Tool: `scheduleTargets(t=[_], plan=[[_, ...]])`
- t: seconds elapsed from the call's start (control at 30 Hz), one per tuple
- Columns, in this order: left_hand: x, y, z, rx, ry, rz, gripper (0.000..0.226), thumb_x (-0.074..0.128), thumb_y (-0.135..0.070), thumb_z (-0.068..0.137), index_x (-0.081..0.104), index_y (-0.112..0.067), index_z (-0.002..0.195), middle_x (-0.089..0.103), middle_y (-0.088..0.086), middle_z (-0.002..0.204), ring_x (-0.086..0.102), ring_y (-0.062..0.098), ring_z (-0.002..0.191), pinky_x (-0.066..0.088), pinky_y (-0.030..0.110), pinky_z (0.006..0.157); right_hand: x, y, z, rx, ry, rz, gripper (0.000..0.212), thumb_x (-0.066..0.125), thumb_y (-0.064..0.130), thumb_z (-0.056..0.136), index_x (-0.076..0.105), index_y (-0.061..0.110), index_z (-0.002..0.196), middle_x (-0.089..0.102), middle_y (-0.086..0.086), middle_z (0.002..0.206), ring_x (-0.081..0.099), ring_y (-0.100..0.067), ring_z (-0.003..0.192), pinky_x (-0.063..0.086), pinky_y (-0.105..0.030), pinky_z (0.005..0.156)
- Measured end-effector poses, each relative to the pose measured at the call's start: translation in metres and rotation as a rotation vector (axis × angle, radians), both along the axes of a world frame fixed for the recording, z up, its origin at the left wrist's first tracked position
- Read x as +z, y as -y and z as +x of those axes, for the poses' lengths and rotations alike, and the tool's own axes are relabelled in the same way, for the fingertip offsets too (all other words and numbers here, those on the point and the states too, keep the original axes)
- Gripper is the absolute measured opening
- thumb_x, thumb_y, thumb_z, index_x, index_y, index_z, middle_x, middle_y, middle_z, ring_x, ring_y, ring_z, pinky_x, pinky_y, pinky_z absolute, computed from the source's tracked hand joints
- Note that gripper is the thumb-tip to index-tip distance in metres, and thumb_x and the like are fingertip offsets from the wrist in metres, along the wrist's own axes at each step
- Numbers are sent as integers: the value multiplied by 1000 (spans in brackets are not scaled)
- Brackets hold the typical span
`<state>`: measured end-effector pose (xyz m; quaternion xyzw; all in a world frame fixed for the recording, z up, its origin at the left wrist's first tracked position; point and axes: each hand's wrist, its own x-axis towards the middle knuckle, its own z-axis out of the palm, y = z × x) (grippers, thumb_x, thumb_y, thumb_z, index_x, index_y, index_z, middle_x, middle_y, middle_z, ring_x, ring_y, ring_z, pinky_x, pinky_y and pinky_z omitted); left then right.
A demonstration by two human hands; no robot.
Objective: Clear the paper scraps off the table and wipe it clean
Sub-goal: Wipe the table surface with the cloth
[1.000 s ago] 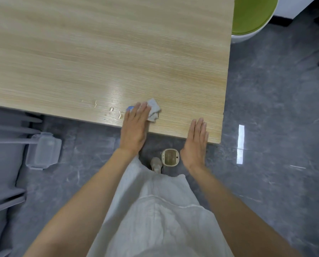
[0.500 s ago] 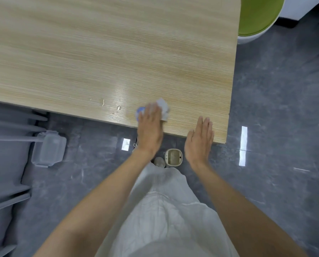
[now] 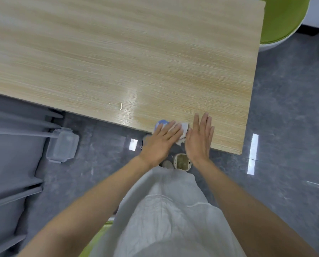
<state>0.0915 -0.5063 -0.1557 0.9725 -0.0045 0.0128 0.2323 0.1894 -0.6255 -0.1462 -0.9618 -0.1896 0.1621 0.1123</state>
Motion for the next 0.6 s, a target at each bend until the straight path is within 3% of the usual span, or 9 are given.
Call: scheduleTargets(t=[0.1, 0.23, 0.3, 0.37, 0.43, 0.5, 0.53, 0.6], plan=[[-3, -57, 28, -133, 3, 32, 56, 51, 2, 86, 45, -10, 140, 41, 9, 147, 34, 31, 138, 21, 51, 114, 2, -3, 6, 26, 3, -1, 55, 23, 22, 103, 1, 14, 152, -10, -12, 159, -14, -25, 146, -5, -44, 120], [4, -117, 102, 279, -116, 28, 50, 45, -5, 95, 37, -11, 144, 29, 10, 154, 17, 30, 145, 9, 48, 117, 3, -8, 7, 22, 3, -20, 55, 23, 25, 103, 0, 13, 152, -11, -12, 158, -15, -25, 146, -7, -43, 119], [4, -106, 104, 344, -128, 22, 52, 43, -1, 94, 36, -8, 144, 27, 12, 154, 14, 32, 145, 7, 51, 117, 2, -13, 7, 7, -8, -28, 56, 23, 26, 103, -1, 13, 152, -12, -13, 158, -15, -25, 146, -7, -43, 119], [1, -82, 78, 80, -35, 33, 56, 51, 2, 89, 39, -7, 143, 32, 13, 152, 21, 35, 143, 15, 57, 114, 1, -18, 6, -14, -12, -31, 56, 24, 26, 103, 0, 13, 152, -12, -13, 158, -15, -25, 146, -7, -43, 119], [-1, -77, 51, -308, -12, 34, 63, 56, 5, 85, 38, -10, 144, 32, 9, 152, 24, 30, 142, 19, 53, 114, -1, -23, 6, -28, 0, -43, 56, 26, 25, 103, 3, 13, 152, -10, -14, 159, -12, -26, 147, -7, -43, 119], [1, -107, 66, -534, 0, 84, 62, 53, 4, 87, 37, -14, 144, 33, 4, 152, 28, 24, 141, 21, 47, 114, -2, -25, 5, -38, 18, -55, 56, 28, 25, 103, 4, 13, 152, -7, -14, 159, -9, -27, 147, -6, -42, 119], [0, -123, 84, -552, 2, 140, 56, 46, -2, 90, 37, -16, 144, 33, 2, 152, 28, 22, 141, 22, 45, 114, -2, -25, 5, -38, 26, -59, 56, 28, 25, 103, 4, 13, 152, -7, -14, 159, -8, -27, 147, -6, -42, 119], [1, -152, 127, -388, -44, 162, 54, 25, -18, 92, 38, -16, 144, 32, 3, 152, 26, 24, 142, 19, 47, 116, -2, -24, 4, -35, 24, -64, 56, 27, 26, 102, 2, 13, 152, -8, -13, 158, -10, -26, 147, -7, -42, 119]])
